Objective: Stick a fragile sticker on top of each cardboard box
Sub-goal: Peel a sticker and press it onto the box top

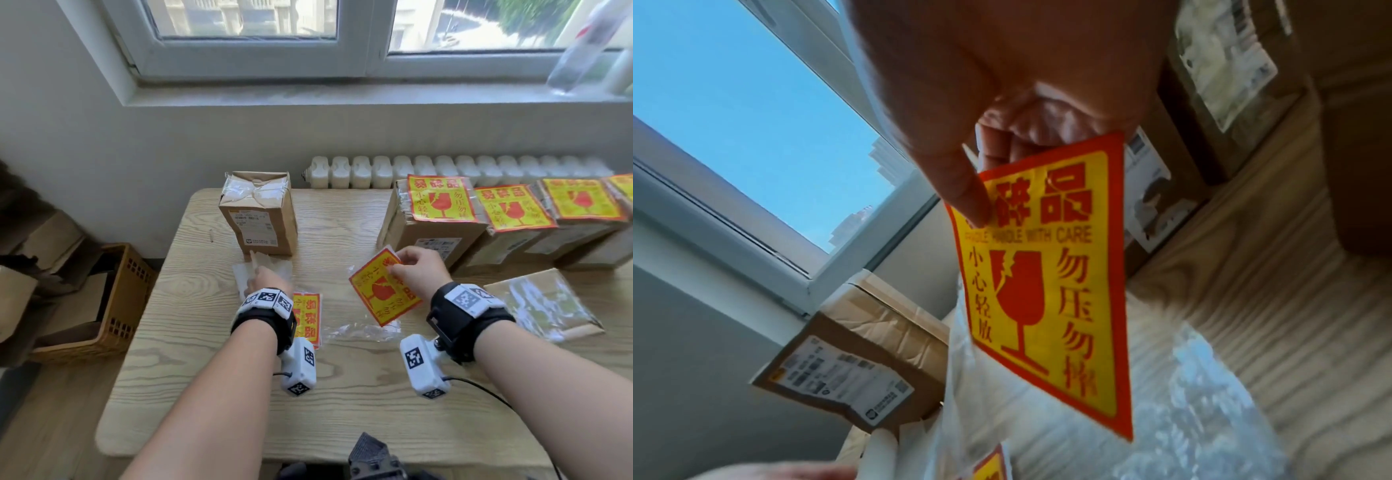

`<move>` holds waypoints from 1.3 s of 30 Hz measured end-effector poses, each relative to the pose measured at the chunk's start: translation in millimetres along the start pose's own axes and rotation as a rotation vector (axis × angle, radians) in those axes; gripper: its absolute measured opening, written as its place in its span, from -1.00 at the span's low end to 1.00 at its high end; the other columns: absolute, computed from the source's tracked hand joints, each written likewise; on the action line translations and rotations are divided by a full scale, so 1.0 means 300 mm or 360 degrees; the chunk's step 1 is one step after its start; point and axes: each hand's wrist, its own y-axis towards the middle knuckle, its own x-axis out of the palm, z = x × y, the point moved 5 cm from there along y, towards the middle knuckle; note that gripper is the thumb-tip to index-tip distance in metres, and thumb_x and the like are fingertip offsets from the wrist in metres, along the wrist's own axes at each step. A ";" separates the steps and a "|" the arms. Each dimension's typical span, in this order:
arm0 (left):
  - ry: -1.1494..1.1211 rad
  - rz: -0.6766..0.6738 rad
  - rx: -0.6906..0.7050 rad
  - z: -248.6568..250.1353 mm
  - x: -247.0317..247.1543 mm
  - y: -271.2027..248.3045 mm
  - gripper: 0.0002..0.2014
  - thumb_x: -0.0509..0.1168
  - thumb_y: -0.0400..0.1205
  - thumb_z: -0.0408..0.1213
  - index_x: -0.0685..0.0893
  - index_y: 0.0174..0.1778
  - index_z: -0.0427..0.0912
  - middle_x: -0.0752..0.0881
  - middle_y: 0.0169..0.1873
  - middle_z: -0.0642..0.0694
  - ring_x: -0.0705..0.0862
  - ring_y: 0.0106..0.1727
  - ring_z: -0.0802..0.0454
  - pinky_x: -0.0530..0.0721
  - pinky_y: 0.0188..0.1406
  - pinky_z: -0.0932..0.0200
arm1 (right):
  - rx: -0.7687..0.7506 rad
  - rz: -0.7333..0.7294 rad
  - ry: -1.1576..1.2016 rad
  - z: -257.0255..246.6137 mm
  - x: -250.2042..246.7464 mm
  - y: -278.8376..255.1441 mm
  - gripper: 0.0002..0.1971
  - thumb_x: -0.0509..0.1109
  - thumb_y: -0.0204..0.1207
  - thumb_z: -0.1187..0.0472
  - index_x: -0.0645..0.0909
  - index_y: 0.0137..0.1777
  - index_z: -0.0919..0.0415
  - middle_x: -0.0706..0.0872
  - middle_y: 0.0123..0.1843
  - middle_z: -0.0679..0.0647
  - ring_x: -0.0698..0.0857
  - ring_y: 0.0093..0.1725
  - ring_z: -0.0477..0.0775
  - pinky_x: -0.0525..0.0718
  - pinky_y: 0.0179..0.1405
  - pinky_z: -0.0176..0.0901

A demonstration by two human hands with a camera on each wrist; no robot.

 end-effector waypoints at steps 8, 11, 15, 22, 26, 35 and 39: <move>-0.0657 -0.0641 0.0607 0.358 -0.016 -0.267 -0.82 0.36 0.63 -0.15 0.75 0.02 -0.17 0.74 -0.16 -0.06 0.65 -0.17 0.11 0.64 -0.14 0.21 | -0.0214 -0.0217 -0.0121 -0.083 -0.131 -0.085 -0.88 0.56 0.42 0.20 0.73 -0.28 -0.04 0.81 -0.22 0.00 0.80 -0.14 0.05 0.78 -0.03 0.04; -0.0655 -0.0855 0.0669 0.413 -0.003 -0.359 -0.81 0.36 0.62 -0.09 0.76 -0.07 -0.13 0.76 -0.16 -0.01 0.67 -0.13 0.11 0.64 -0.09 0.21 | -0.0294 -0.0299 -0.0195 -0.099 -0.173 -0.118 -0.90 0.58 0.39 0.20 0.75 -0.28 -0.02 0.82 -0.24 0.02 0.82 -0.15 0.04 0.80 0.00 0.10; -0.0656 -0.0946 0.0709 0.430 0.017 -0.435 -0.90 0.41 0.59 -0.24 0.73 -0.22 -0.15 0.73 -0.34 -0.02 0.66 -0.31 0.13 0.66 -0.23 0.27 | -0.0387 -0.0303 -0.0254 -0.105 -0.227 -0.153 -0.92 0.58 0.38 0.17 0.76 -0.28 -0.03 0.83 -0.20 0.04 0.82 -0.12 0.09 0.79 0.02 0.14; -0.0737 -0.0947 0.0588 0.427 0.049 -0.531 -0.81 0.30 0.64 -0.34 0.61 -0.32 -0.18 0.66 -0.36 -0.10 0.62 -0.37 0.06 0.65 -0.35 0.26 | -0.0572 -0.0208 -0.0231 -0.103 -0.272 -0.201 -0.80 0.60 0.36 0.21 0.64 -0.13 0.00 0.76 -0.16 -0.04 0.77 -0.12 0.01 0.77 -0.13 -0.07; -0.0843 -0.0963 0.0534 0.423 0.061 -0.566 -0.79 0.27 0.66 -0.40 0.53 -0.32 -0.22 0.57 -0.35 -0.16 0.55 -0.39 0.01 0.62 -0.57 0.37 | -0.0702 -0.0166 -0.0278 -0.112 -0.272 -0.225 -0.80 0.56 0.42 0.18 0.72 0.03 -0.01 0.74 -0.14 -0.12 0.72 -0.12 -0.08 0.73 -0.14 -0.15; -0.1062 -0.0940 0.0533 0.411 0.017 -0.568 -0.83 0.23 0.64 -0.57 0.68 -0.14 -0.29 0.76 -0.48 -0.09 0.74 -0.54 0.16 0.76 -0.49 0.30 | -0.0757 -0.0089 -0.0294 -0.129 -0.263 -0.234 -0.85 0.60 0.38 0.18 0.68 -0.22 -0.06 0.74 -0.17 -0.14 0.71 -0.11 -0.11 0.68 -0.14 -0.22; -0.1052 -0.0933 0.0553 0.406 0.000 -0.561 -0.72 0.14 0.61 -0.68 0.72 0.09 -0.46 0.77 -0.29 -0.21 0.77 -0.31 0.02 0.78 -0.38 0.29 | -0.0795 -0.0001 -0.0303 -0.144 -0.265 -0.228 -0.84 0.59 0.38 0.22 0.69 -0.27 -0.04 0.73 -0.20 -0.13 0.69 -0.12 -0.12 0.66 -0.13 -0.28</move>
